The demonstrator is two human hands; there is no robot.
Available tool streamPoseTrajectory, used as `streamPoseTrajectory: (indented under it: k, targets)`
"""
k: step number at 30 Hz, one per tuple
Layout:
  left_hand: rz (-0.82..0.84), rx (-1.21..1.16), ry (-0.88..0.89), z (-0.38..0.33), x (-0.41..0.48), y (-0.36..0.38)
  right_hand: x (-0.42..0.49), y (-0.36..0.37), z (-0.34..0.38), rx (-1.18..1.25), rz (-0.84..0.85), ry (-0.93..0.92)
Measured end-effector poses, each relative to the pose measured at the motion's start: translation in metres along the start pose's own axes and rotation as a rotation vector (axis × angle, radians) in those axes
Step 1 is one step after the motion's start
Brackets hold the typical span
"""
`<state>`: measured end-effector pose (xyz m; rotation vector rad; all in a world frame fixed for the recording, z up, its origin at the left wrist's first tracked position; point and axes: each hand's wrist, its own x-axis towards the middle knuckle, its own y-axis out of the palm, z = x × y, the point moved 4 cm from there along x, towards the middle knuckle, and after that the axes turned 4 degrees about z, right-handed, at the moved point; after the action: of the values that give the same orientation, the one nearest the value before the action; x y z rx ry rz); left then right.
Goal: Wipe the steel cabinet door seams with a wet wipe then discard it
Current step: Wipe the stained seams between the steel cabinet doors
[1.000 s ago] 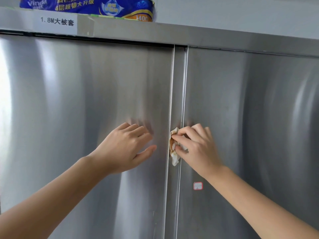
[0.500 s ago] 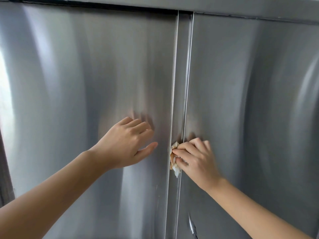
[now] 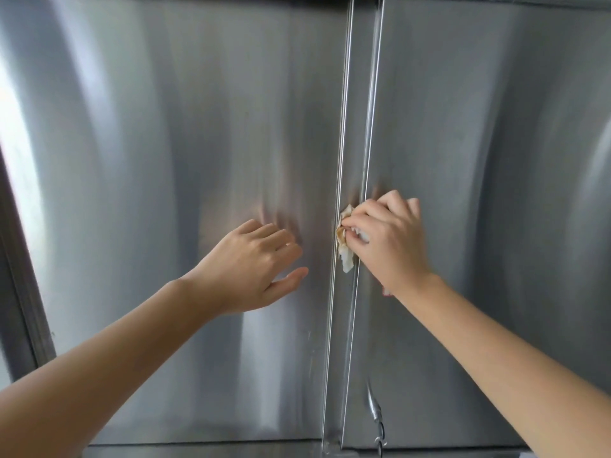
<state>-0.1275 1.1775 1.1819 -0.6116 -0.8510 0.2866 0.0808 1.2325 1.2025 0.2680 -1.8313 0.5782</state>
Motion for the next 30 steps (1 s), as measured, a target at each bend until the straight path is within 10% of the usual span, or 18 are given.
streamPoseTrajectory:
  k: [13,30]
  targets:
    - [0.131,-0.055,0.003,-0.035,-0.036,0.033,-0.133,0.029,0.043,0.003,0.348,0.039]
    - [0.129,-0.104,-0.021,-0.036,-0.057,0.042,-0.142,0.038,0.047,0.278,0.37,0.438]
